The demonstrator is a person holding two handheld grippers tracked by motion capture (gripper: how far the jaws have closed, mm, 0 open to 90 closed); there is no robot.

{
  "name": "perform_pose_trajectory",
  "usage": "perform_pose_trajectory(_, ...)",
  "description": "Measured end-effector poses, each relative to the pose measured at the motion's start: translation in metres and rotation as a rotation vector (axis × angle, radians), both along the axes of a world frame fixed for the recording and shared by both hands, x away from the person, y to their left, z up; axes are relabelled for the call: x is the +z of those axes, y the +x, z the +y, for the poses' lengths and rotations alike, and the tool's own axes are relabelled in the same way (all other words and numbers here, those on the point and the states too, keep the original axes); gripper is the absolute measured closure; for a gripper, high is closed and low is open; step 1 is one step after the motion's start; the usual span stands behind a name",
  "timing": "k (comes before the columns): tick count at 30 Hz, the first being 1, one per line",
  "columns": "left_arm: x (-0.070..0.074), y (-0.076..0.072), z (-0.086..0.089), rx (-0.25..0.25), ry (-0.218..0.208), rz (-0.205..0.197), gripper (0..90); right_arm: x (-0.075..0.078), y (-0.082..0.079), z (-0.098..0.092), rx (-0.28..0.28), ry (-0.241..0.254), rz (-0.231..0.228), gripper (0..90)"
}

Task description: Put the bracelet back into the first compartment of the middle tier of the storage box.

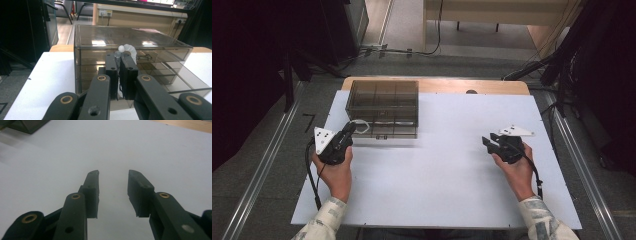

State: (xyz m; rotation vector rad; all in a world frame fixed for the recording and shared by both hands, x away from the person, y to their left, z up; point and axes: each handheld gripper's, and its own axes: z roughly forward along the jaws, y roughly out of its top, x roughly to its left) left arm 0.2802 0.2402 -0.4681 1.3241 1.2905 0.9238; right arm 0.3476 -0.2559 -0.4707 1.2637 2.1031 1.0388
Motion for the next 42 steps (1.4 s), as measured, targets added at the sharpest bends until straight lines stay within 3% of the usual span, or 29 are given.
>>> perform_pose_trajectory(8,-0.003,0.005,0.001,0.01,-0.006,0.006,86.7,-0.007,-0.01,-0.044,-0.079,-0.02,0.015,52.6)
perform_pose_trajectory(15,-0.005,0.008,0.003,0.017,-0.008,0.014,86.6,-0.013,-0.017,-0.067,-0.122,-0.029,0.039,43.3)
perform_pose_trajectory(21,-0.007,0.012,0.002,0.02,-0.01,0.019,86.6,-0.016,-0.021,-0.081,-0.139,-0.007,0.058,35.8)
perform_pose_trajectory(30,-0.009,0.019,0.001,0.024,-0.007,0.035,86.5,-0.019,-0.026,-0.092,-0.166,0.005,0.067,33.2)
perform_pose_trajectory(37,-0.016,0.025,0.001,0.027,0.003,0.096,85.9,-0.019,-0.028,-0.098,-0.184,0.008,0.061,33.2)
perform_pose_trajectory(42,-0.02,0.028,0.001,0.033,0.001,0.129,80.2,-0.02,-0.028,-0.098,-0.187,0.007,0.066,33.3)
